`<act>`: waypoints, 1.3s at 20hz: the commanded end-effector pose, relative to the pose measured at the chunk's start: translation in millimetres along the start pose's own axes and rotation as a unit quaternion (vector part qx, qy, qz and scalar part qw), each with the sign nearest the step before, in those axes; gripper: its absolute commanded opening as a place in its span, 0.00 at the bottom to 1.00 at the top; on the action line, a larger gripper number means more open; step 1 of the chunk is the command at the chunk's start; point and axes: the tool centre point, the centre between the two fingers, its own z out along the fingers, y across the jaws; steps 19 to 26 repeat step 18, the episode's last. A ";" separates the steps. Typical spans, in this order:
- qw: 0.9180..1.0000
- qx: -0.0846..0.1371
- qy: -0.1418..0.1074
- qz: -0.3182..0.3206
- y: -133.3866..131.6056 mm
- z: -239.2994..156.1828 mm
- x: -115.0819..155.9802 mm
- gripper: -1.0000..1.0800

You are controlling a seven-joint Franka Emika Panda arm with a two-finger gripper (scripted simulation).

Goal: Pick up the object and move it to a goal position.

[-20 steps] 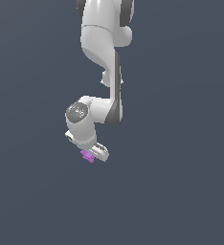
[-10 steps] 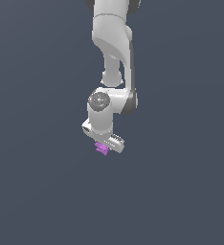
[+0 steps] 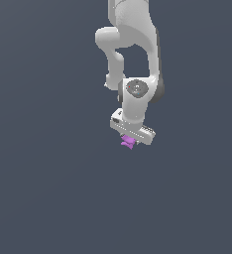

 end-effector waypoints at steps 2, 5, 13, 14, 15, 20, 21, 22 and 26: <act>1.000 0.000 0.000 0.000 -20.8 -8.1 -31.4 0.00; 1.000 0.000 0.000 0.000 -36.8 -14.1 -53.8 0.00; 1.000 0.000 0.000 0.001 -63.9 -24.0 -90.0 0.00; 1.000 0.000 0.000 0.001 -65.7 -24.6 -92.0 0.00; 1.000 0.000 0.000 0.001 -67.2 -25.0 -93.6 0.00; 1.000 0.000 0.000 0.001 -69.4 -25.6 -95.2 0.00; 1.000 0.000 0.000 0.001 -69.4 -25.6 -95.2 0.00; 1.000 0.000 0.000 0.001 -69.4 -25.6 -95.2 0.00; 1.000 0.000 0.000 0.001 -69.4 -25.6 -95.2 0.00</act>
